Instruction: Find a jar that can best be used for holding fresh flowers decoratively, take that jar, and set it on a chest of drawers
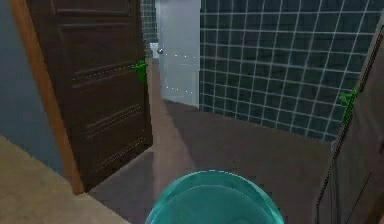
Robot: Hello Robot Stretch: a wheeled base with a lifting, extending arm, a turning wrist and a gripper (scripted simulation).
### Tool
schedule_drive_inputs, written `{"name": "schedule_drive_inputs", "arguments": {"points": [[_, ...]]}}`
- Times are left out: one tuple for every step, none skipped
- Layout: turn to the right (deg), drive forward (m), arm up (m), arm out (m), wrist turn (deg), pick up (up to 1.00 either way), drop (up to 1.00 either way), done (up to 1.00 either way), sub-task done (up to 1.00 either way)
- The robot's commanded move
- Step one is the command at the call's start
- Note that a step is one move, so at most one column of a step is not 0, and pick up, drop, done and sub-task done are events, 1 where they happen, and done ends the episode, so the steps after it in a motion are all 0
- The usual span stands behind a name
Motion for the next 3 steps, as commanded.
{"name": "schedule_drive_inputs", "arguments": {"points": [[0.0,0.55,0.00,0.00,0.0,0.00,0.00,0.00,0.00],[3.0,0.00,0.00,0.00,0.0,0.00,0.00,0.00,0.00],[0.0,1.00,0.00,0.00,0.0,0.00,0.00,0.00,0.00]]}}
